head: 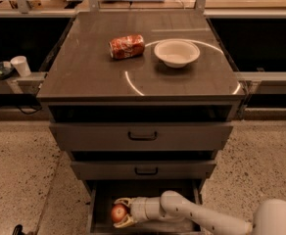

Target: Pick apple from bottom drawer and place on counter

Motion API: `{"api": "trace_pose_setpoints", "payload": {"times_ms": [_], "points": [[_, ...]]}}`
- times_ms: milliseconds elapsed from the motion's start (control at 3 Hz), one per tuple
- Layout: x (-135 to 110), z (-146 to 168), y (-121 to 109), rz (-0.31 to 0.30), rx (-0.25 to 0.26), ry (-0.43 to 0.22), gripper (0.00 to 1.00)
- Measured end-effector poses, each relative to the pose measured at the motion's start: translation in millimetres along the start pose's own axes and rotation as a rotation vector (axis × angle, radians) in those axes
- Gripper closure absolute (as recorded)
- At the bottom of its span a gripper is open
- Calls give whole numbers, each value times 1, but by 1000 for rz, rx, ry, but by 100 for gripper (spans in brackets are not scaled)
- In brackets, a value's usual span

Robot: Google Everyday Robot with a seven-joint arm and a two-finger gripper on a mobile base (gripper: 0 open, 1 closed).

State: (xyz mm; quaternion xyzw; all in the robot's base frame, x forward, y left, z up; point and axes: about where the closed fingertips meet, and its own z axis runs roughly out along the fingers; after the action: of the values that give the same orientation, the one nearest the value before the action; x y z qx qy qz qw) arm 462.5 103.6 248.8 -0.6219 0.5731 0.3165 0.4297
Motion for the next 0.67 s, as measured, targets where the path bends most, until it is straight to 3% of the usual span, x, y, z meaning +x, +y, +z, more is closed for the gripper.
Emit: {"api": "trace_pose_setpoints", "payload": {"times_ms": [333, 667], "points": [[-87, -50, 9, -143, 7, -3, 100], [-161, -78, 39, -251, -51, -1, 100]]}}
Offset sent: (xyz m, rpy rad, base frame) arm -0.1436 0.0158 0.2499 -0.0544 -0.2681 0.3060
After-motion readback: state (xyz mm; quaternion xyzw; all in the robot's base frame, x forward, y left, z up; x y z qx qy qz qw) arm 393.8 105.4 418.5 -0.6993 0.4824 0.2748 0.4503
